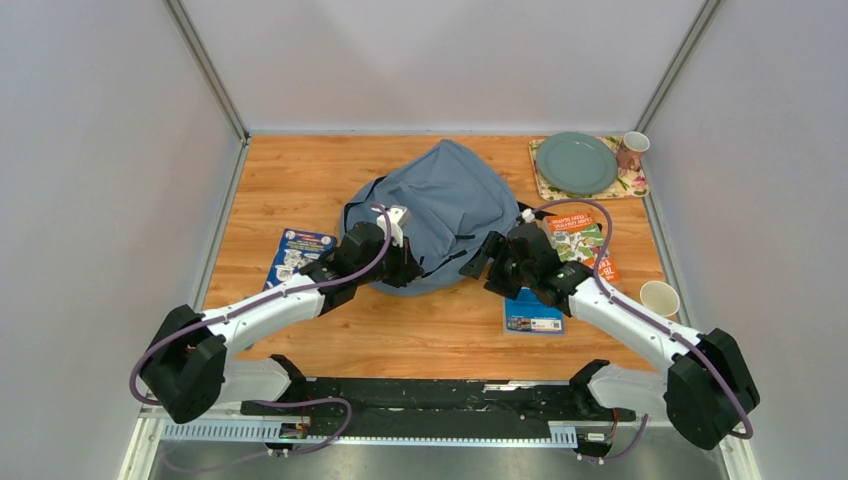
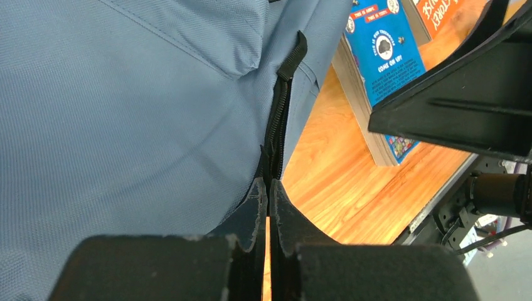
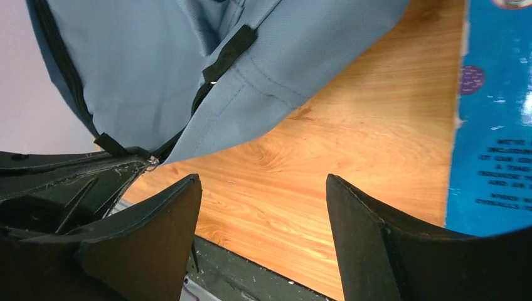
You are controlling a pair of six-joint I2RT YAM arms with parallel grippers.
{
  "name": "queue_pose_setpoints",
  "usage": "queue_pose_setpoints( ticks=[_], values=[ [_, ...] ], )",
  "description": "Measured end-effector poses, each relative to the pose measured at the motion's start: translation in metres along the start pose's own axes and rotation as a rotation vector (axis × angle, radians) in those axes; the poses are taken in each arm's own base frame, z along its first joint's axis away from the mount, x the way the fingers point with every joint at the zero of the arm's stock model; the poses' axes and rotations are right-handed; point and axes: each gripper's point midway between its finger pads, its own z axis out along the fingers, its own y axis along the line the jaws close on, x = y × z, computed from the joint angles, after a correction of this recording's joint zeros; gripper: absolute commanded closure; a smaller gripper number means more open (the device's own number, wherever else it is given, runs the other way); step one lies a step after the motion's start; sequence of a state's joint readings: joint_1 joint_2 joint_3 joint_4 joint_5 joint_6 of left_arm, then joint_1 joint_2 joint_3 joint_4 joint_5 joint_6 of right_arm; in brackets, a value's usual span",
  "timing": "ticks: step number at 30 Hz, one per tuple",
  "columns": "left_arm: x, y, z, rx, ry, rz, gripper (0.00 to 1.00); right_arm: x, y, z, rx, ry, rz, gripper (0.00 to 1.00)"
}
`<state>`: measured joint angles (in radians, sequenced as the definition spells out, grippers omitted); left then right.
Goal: Pack the student bag
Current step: Unzip the student bag at the center of the board.
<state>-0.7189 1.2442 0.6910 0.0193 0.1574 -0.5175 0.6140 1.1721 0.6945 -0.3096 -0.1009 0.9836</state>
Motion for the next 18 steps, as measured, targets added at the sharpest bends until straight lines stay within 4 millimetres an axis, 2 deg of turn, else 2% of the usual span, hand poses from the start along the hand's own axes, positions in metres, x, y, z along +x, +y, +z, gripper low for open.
queue_pose_setpoints(
  ticks=[3, 8, 13, 18],
  values=[
    [0.002, 0.001, -0.001, -0.004, 0.009, 0.004, 1.0, -0.003, -0.005, -0.006, 0.022, -0.024, -0.003, 0.24],
    [0.002, 0.001, -0.008, -0.006, 0.0, 0.011, 1.0, -0.005, -0.002, -0.019, -0.006, -0.043, 0.003, 0.24],
    [0.002, 0.0, -0.013, 0.002, -0.008, 0.013, 1.0, 0.008, -0.002, -0.023, -0.028, -0.027, 0.036, 0.23],
    [0.004, -0.004, -0.013, 0.023, 0.001, 0.014, 1.0, 0.016, 0.009, -0.021, -0.053, -0.022, 0.071, 0.23]
  ],
)
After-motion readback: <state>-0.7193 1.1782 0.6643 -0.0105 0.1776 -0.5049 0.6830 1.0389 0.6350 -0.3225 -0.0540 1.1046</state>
